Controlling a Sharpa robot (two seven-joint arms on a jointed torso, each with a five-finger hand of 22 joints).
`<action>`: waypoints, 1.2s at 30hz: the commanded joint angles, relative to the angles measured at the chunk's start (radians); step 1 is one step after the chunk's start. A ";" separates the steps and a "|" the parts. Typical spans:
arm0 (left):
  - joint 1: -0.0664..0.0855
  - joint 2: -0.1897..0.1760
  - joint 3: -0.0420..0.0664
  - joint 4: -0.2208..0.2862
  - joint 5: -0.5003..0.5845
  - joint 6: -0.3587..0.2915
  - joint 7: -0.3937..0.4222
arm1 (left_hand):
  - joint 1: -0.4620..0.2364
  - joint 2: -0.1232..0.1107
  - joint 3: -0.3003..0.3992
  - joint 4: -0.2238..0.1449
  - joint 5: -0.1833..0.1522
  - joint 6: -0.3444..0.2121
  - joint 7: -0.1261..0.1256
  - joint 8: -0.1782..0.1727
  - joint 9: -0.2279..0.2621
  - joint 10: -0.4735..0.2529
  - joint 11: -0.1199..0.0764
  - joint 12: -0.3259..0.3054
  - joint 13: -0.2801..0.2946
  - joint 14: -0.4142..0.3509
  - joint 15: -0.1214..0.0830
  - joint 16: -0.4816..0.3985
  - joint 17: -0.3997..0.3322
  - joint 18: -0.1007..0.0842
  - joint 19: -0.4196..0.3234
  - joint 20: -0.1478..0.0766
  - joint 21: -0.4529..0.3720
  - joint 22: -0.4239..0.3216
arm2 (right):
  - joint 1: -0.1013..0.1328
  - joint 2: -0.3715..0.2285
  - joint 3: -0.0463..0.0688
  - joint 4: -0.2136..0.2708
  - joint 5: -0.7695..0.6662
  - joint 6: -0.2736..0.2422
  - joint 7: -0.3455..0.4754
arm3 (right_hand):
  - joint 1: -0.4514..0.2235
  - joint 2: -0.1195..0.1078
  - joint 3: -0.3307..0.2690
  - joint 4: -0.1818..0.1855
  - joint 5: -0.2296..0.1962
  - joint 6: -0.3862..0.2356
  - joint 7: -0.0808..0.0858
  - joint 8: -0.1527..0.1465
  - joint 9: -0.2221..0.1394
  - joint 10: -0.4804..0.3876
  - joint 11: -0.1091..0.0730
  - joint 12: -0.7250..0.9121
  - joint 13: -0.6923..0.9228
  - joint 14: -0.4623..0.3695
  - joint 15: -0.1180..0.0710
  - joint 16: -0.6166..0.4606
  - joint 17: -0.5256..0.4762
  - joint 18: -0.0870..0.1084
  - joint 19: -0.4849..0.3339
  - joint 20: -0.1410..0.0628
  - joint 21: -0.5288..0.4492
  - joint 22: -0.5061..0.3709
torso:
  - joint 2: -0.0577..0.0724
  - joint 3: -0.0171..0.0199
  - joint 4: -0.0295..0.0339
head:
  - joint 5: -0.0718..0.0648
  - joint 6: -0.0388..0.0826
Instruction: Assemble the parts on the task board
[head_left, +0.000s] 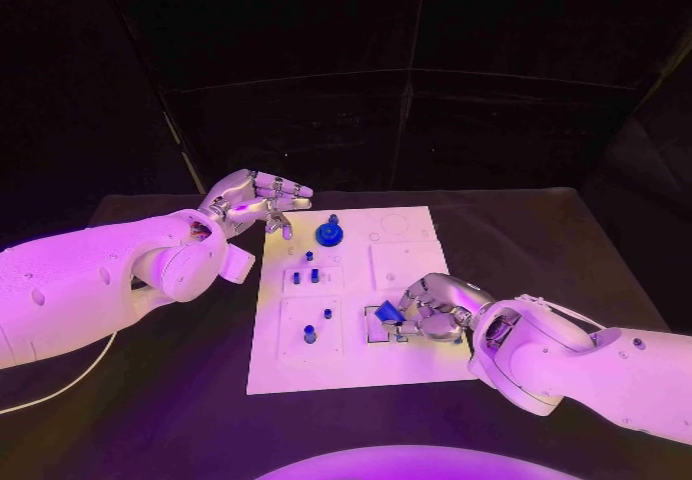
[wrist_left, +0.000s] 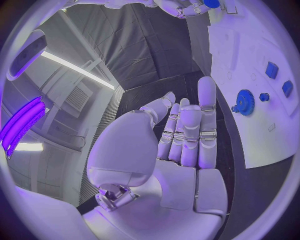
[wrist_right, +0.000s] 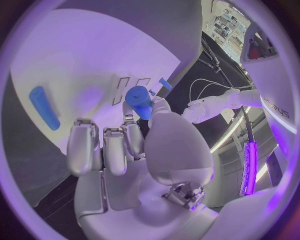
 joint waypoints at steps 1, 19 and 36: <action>0.001 0.001 0.000 0.004 0.001 0.012 0.007 | -0.004 0.009 -0.001 0.005 0.005 -0.004 0.000 -0.002 -0.001 -0.009 -0.002 0.004 0.001 -0.008 0.001 0.004 -0.001 0.012 -0.004 0.000 -0.006 -0.001 | 0.002 0.020 0.001 -0.013 0.033 0.043 -0.014 | -0.019 0.000 -0.010 0.002 -0.017 0.036 -0.026 -0.008 0.000 0.007 0.000 0.001 0.003 0.077 -0.002 0.004 0.114 -0.020 0.002 0.000 0.004 0.002 | 0.001 -0.0011 0.0044 | 0.000 0.000; 0.002 0.003 0.000 0.007 0.001 0.014 0.002 | -0.005 0.009 -0.001 0.006 0.005 -0.004 0.000 -0.002 0.000 -0.009 -0.001 0.005 0.001 -0.008 0.001 0.004 -0.001 0.012 -0.004 0.000 -0.006 -0.001 | 0.002 0.066 0.001 -0.045 0.024 0.052 -0.054 | -0.140 0.011 -0.091 0.003 -0.219 0.065 -0.031 -0.037 0.017 0.007 -0.003 -0.010 0.005 0.076 -0.004 0.001 0.111 -0.019 0.000 -0.001 0.000 -0.002 | -0.002 0.0002 -0.0005 | 0.008 -0.006; 0.002 0.000 0.000 0.007 0.001 0.015 -0.002 | -0.005 0.009 -0.001 0.006 0.005 -0.004 0.000 -0.002 0.000 -0.009 -0.001 0.005 0.001 -0.008 0.001 0.004 -0.001 0.012 -0.004 0.000 -0.006 -0.001 | 0.002 0.062 0.001 -0.043 -0.020 0.006 -0.080 | -0.316 -0.114 -0.035 0.012 -0.369 0.064 -0.029 -0.058 0.046 -0.004 0.000 -0.036 -0.008 0.074 -0.002 -0.006 0.099 -0.018 -0.003 0.000 -0.006 -0.009 | -0.001 0.0003 -0.0007 | 0.008 -0.007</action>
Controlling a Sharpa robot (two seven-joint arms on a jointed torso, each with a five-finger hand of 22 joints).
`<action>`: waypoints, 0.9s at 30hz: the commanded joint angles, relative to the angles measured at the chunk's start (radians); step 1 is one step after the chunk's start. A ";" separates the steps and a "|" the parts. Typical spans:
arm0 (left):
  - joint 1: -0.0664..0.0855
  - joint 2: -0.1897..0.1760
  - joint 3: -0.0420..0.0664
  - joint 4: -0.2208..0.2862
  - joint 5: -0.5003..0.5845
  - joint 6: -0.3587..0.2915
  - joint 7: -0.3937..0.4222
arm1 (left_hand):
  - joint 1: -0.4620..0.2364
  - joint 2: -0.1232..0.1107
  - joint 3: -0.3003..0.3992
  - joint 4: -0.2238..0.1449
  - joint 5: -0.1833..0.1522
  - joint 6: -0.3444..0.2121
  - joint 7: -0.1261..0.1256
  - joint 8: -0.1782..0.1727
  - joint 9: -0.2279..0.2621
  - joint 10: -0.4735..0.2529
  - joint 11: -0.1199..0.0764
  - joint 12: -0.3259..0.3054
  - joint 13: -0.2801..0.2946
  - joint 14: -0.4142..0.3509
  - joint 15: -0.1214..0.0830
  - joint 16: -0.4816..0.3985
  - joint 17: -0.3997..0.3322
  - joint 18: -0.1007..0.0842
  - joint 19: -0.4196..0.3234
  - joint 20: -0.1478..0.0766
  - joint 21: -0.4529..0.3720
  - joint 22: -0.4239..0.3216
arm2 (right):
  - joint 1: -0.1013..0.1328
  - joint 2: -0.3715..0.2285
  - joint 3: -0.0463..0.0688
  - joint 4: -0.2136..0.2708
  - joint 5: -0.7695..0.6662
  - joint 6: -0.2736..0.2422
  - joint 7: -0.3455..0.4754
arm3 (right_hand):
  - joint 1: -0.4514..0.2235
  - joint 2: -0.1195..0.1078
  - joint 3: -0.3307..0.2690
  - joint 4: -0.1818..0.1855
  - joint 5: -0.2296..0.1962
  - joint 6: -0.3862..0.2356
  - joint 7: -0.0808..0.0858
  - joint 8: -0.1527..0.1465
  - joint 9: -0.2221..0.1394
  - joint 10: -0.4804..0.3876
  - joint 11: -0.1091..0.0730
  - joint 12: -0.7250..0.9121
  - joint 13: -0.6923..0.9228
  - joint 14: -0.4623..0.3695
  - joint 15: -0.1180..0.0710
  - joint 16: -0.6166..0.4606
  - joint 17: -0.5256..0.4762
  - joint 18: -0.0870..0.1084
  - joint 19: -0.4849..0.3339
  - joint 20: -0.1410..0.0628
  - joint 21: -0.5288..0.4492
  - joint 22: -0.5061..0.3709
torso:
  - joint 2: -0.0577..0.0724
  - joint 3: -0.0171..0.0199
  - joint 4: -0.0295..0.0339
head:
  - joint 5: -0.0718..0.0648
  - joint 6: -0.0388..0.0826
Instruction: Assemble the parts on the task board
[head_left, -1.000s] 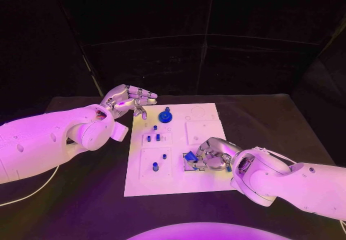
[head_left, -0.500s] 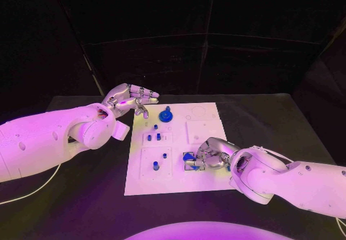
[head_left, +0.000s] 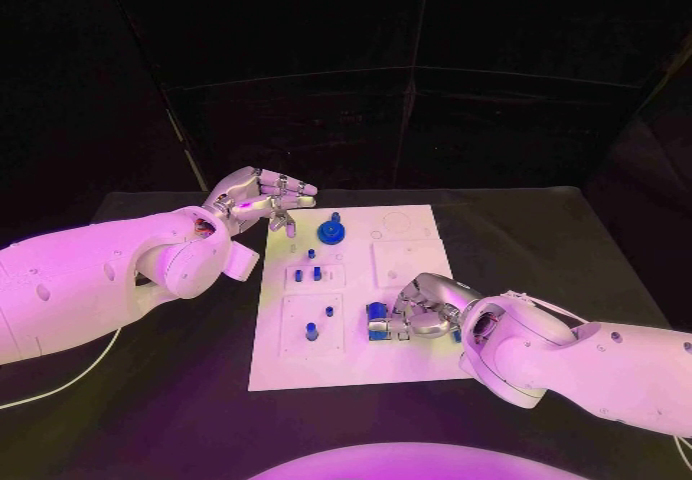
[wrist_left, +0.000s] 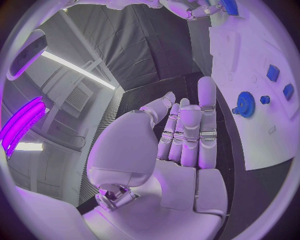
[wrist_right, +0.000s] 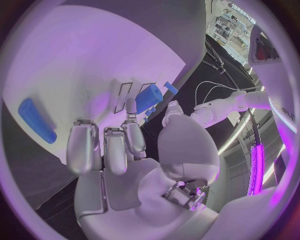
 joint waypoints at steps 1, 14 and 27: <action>0.001 -0.001 0.000 0.002 0.001 0.013 0.000 | -0.005 0.009 -0.001 0.006 0.005 -0.004 0.000 -0.002 -0.001 -0.009 -0.001 0.005 0.001 -0.008 0.001 0.004 -0.001 0.012 -0.004 0.000 -0.006 -0.001 | 0.001 -0.003 0.000 0.005 -0.023 -0.022 -0.008 | -0.002 0.008 0.017 -0.001 0.001 -0.001 0.008 -0.005 0.003 -0.006 0.002 -0.003 0.000 0.074 -0.002 -0.006 0.099 -0.018 -0.003 0.000 -0.006 -0.001 | 0.000 0.0001 0.0002 | -0.001 -0.001; 0.001 -0.001 0.000 0.000 0.001 0.015 0.000 | -0.005 0.009 -0.001 0.006 0.005 -0.004 0.000 -0.002 -0.001 -0.009 -0.001 0.005 0.001 -0.008 0.001 0.004 -0.001 0.012 -0.004 0.000 -0.006 -0.001 | 0.001 -0.013 0.000 0.015 -0.040 -0.008 -0.001 | 0.265 0.088 0.095 -0.123 0.112 0.021 -0.003 0.006 0.033 0.002 -0.009 0.001 0.016 0.075 -0.010 -0.005 0.103 -0.018 -0.001 -0.006 -0.008 0.000 | 0.000 0.0002 0.0004 | -0.002 -0.003; 0.001 -0.001 0.000 -0.002 0.001 0.017 -0.002 | -0.005 0.009 -0.001 0.006 0.005 -0.004 0.000 -0.002 -0.001 -0.009 -0.001 0.005 0.001 -0.008 0.001 0.004 -0.001 0.012 -0.004 0.000 -0.006 -0.001 | 0.001 -0.011 0.000 0.014 -0.080 0.000 -0.014 | 0.335 0.095 0.116 -0.179 0.062 0.019 -0.006 0.010 0.042 0.003 -0.012 0.000 0.020 0.075 -0.013 -0.006 0.103 -0.018 -0.001 -0.010 -0.010 0.000 | 0.000 0.0002 -0.0007 | -0.003 -0.006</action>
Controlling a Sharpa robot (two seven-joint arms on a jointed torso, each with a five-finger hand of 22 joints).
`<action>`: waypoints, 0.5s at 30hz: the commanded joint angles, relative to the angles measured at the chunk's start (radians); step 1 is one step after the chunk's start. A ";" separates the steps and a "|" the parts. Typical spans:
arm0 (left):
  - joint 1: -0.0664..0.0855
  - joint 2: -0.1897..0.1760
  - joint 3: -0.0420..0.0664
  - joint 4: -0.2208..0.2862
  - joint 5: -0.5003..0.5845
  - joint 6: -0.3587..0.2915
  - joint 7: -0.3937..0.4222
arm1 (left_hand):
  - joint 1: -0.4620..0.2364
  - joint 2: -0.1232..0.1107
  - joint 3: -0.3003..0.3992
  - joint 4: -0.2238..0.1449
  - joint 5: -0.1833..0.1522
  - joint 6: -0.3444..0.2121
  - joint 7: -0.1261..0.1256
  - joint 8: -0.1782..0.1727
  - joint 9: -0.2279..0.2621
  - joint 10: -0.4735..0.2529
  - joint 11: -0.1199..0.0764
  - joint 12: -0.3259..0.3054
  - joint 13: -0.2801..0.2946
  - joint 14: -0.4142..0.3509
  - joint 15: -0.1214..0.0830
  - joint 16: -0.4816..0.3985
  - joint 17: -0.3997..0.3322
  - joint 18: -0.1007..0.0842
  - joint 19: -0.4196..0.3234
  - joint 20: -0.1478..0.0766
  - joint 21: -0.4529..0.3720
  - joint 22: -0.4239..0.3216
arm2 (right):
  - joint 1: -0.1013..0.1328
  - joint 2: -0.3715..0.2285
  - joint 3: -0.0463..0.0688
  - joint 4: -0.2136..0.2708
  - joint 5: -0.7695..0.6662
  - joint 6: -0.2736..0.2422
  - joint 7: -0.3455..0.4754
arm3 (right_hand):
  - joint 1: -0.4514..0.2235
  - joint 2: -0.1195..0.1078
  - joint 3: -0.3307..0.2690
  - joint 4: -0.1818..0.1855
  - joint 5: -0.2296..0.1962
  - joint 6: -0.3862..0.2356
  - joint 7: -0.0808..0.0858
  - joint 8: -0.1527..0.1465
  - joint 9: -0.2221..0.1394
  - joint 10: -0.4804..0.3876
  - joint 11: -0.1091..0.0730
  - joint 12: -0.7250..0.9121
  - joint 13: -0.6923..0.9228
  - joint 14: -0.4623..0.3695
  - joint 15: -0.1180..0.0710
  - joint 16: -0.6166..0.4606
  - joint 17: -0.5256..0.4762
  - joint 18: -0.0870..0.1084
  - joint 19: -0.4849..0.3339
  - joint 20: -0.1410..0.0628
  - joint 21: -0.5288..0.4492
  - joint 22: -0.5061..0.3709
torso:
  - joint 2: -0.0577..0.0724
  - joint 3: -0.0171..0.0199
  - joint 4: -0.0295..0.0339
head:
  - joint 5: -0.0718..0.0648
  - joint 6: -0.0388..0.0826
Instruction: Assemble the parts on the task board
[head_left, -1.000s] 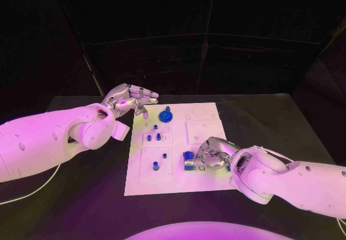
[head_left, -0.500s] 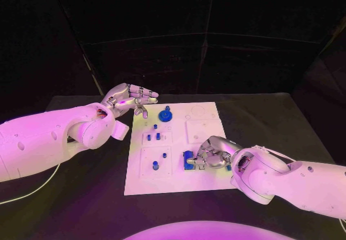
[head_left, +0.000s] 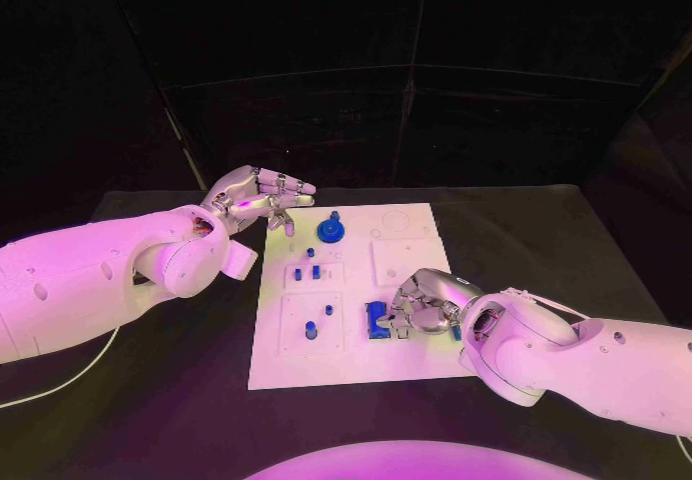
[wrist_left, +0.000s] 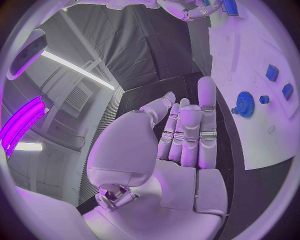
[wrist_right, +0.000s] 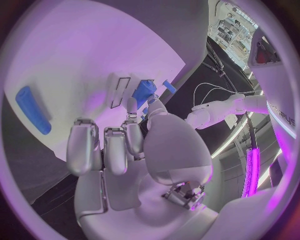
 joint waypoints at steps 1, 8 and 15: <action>0.001 0.000 0.000 0.000 0.001 0.014 0.002 | -0.005 0.009 -0.001 0.006 0.005 -0.004 0.000 -0.002 -0.001 -0.009 -0.001 0.005 0.001 -0.008 0.001 0.004 -0.001 0.012 -0.004 0.000 -0.006 -0.001 | -0.001 -0.003 -0.003 -0.001 -0.024 0.009 -0.012 | 0.008 0.001 -0.001 -0.006 -0.006 0.004 -0.002 0.004 0.001 0.000 -0.008 0.000 0.002 0.075 -0.006 -0.006 0.103 -0.018 0.003 -0.006 -0.006 0.000 | 0.000 -0.0001 -0.0016 | 0.001 -0.001; 0.001 -0.001 0.000 -0.001 0.001 0.014 0.002 | -0.005 0.009 -0.001 0.006 0.005 -0.004 0.000 -0.002 -0.001 -0.009 -0.001 0.005 0.001 -0.008 0.001 0.004 -0.001 0.012 -0.004 0.000 -0.006 -0.001 | -0.001 -0.014 -0.003 0.008 -0.021 -0.001 0.017 | 0.009 -0.008 -0.006 -0.014 -0.009 0.003 0.000 0.004 0.003 0.000 -0.007 0.000 0.003 0.075 -0.005 -0.006 0.103 -0.018 0.003 -0.006 -0.006 0.000 | 0.001 0.0002 -0.0005 | 0.001 -0.003; 0.001 -0.002 0.000 -0.002 0.001 0.015 0.002 | -0.005 0.010 -0.001 0.007 0.005 -0.005 0.001 -0.002 -0.001 -0.011 -0.001 0.007 0.002 -0.009 0.001 0.005 -0.003 0.012 -0.004 0.001 -0.007 -0.002 | -0.001 -0.029 -0.003 0.023 0.048 -0.061 0.130 | -0.032 -0.007 -0.026 0.001 0.000 0.003 0.003 0.005 0.007 0.010 -0.004 0.013 0.020 0.077 -0.002 -0.002 0.111 -0.019 0.004 -0.004 -0.005 0.003 | 0.000 0.0009 -0.0015 | 0.001 -0.003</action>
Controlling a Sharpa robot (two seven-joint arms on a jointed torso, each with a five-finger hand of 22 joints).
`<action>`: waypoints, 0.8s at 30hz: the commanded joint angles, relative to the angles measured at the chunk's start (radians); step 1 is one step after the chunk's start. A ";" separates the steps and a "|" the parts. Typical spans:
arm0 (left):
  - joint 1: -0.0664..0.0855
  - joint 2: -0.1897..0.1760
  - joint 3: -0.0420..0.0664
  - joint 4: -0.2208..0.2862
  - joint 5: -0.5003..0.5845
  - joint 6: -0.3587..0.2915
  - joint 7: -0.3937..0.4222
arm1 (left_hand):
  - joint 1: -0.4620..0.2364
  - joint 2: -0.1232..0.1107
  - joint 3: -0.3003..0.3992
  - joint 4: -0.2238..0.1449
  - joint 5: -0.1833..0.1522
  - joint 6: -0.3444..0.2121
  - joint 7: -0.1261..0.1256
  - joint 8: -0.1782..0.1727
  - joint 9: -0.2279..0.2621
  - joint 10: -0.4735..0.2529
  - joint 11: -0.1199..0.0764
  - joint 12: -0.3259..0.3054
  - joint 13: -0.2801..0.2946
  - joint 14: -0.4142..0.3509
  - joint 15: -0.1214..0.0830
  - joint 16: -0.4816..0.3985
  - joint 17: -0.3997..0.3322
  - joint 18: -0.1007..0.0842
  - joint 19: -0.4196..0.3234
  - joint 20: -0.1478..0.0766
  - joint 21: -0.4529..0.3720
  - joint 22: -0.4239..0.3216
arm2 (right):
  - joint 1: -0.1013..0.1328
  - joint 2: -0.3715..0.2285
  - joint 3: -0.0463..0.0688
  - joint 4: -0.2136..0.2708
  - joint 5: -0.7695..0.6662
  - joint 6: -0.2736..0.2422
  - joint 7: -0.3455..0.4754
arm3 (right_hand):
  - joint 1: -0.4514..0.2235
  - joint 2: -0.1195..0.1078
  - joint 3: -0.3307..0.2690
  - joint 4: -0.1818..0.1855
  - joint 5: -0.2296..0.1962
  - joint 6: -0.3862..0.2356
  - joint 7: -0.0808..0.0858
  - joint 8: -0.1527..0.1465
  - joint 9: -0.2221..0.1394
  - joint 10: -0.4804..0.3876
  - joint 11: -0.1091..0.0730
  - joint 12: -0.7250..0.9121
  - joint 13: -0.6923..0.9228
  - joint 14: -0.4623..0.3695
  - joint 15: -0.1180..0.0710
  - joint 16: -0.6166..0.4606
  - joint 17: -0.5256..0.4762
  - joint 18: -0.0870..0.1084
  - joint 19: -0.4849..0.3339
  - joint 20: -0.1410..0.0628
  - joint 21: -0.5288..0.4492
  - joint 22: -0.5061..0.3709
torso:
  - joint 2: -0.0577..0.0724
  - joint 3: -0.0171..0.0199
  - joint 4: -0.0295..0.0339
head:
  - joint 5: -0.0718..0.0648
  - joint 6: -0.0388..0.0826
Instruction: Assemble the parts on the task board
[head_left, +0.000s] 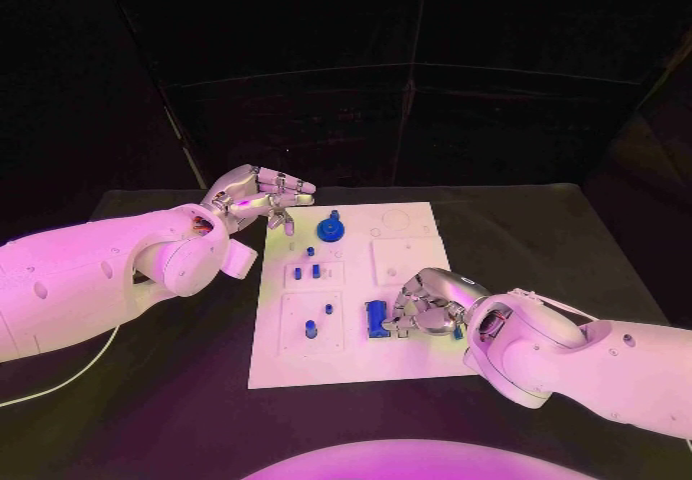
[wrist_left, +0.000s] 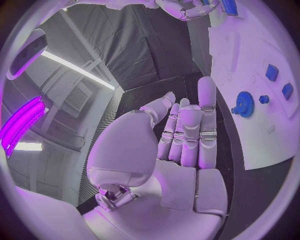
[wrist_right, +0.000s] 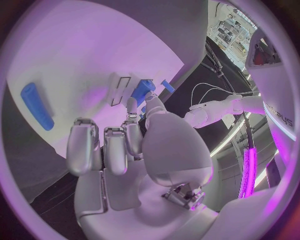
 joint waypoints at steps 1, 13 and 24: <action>0.001 -0.001 0.000 0.000 0.001 0.013 0.003 | -0.004 0.008 -0.001 0.007 0.005 -0.005 0.000 -0.002 -0.001 -0.010 0.000 0.007 0.002 -0.009 0.001 0.005 -0.002 0.012 -0.004 0.001 -0.007 -0.002 | 0.001 -0.004 0.000 0.009 0.064 -0.050 0.108 | -0.014 0.007 -0.005 0.000 0.008 0.004 0.001 0.006 0.002 0.011 -0.003 0.011 0.011 0.077 -0.003 0.000 0.114 -0.019 0.006 -0.004 -0.003 0.006 | 0.000 0.0003 0.0000 | 0.000 0.000; 0.001 -0.004 0.000 0.000 0.001 0.013 0.002 | -0.004 0.008 -0.001 0.007 0.005 -0.005 0.000 -0.002 -0.001 -0.010 0.000 0.007 0.002 -0.009 0.001 0.005 -0.002 0.012 -0.004 0.001 -0.007 -0.002 | 0.001 -0.032 0.000 0.011 0.090 0.051 0.129 | 0.008 0.013 -0.003 -0.021 0.004 0.009 -0.005 0.012 0.009 0.012 -0.008 0.011 0.013 0.078 -0.007 0.001 0.117 -0.020 0.008 -0.007 0.000 0.012 | 0.000 -0.0019 -0.0005 | 0.002 -0.002; 0.001 -0.005 0.000 0.002 0.001 0.013 0.002 | -0.004 0.008 -0.001 0.007 0.005 -0.005 0.000 -0.002 -0.001 -0.010 0.000 0.007 0.002 -0.009 0.001 0.005 -0.002 0.012 -0.004 0.001 -0.007 -0.002 | 0.001 -0.012 0.000 0.001 0.058 0.036 0.064 | 0.028 0.037 0.009 -0.039 0.001 0.011 -0.008 0.014 0.012 0.013 -0.011 0.011 0.015 0.078 -0.009 0.000 0.116 -0.020 0.008 -0.009 -0.001 0.012 | 0.001 -0.0009 0.0033 | 0.004 -0.003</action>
